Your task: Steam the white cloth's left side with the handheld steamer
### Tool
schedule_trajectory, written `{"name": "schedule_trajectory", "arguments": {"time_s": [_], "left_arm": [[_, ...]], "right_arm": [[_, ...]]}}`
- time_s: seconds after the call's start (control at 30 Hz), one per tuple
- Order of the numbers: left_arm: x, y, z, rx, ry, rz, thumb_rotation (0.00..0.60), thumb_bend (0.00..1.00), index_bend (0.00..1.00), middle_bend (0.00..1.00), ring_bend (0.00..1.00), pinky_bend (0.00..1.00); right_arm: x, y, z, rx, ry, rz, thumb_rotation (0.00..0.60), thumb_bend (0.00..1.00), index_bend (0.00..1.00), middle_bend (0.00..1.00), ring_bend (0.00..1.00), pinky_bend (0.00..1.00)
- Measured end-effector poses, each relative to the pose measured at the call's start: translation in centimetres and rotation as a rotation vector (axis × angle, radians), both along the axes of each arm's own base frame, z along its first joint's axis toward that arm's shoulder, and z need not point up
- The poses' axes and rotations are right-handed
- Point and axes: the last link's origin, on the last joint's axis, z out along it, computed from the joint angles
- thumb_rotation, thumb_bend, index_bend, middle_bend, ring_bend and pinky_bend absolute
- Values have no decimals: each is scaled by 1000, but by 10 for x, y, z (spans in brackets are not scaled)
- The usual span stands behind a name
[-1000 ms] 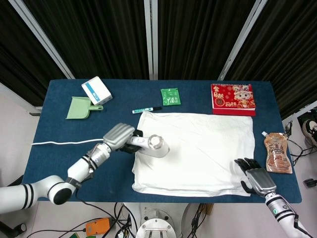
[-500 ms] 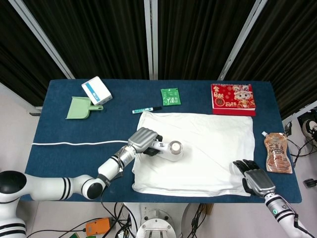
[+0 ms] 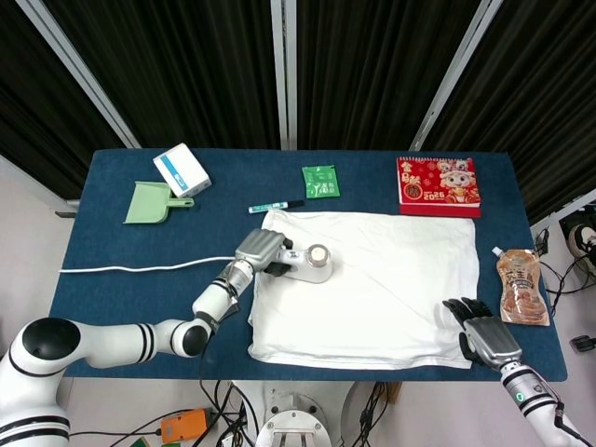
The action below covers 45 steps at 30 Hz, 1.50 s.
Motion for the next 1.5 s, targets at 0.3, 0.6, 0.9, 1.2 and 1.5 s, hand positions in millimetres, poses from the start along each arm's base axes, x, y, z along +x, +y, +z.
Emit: {"name": "schedule_trajectory", "arguments": {"time_s": [0.3,0.6,0.9,1.2,1.5], "left_arm": [[-50,23,29,133,35,107,570,594,890,1000,835,659],[-60,7,57,162,-49,109,542,593,890,1000,835,659],[-26,-55,55,101,-153,-83,500,594,890,1000,835,659],[-2,-101,27,48,-159,-181,488,594,890,1000,834,660],[-3,-120,0,19,-99,-200,489,594,890,1000,833,660]], "right_arm": [[1,-3,2,-19,-6,1,600,917,78,121,7,112],[1,-4,5,-39,-18,4,600,917,78,121,7,112],[-1,-4,4,-35,-18,1,600,917,78,121,7,112],[-4,-3,5,-31,-13,-7,600,917,80,121,7,113],[-4,-6,4,-31,-15,-4,600,917,80,121,7,112]]}}
